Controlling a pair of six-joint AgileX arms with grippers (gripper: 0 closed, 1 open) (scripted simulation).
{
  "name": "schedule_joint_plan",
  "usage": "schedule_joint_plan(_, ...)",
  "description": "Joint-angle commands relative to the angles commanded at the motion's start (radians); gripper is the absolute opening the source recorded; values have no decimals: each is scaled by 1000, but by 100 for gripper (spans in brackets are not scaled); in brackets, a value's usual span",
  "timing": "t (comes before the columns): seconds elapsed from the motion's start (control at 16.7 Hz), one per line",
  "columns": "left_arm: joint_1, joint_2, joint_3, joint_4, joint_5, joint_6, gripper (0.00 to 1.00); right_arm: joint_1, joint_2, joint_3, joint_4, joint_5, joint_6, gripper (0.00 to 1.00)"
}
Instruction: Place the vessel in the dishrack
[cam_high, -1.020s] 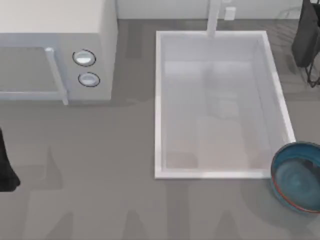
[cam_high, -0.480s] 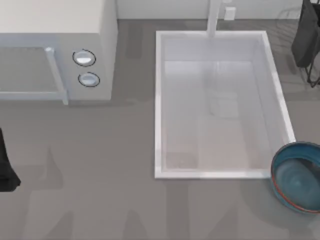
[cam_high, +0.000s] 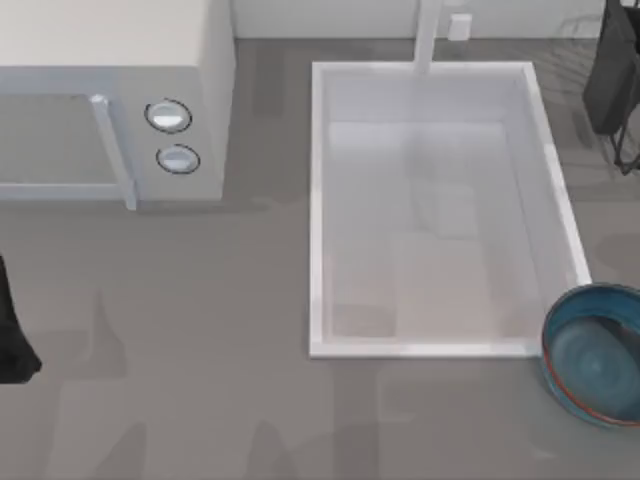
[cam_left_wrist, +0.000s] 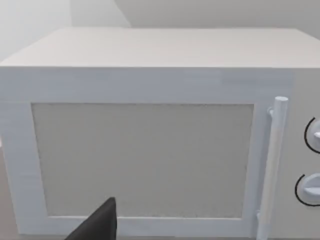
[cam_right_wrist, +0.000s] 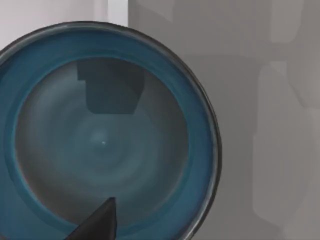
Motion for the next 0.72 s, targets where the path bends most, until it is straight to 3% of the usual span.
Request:
schedule_joint_plan(0.3, 0, 0, 0, 0, 0, 0, 100, 3, 261, 205, -206, 0, 1, 100)
schedule_joint_plan(0.72, 0, 0, 0, 0, 0, 0, 100, 1, 295, 240, -238, 2, 0, 100)
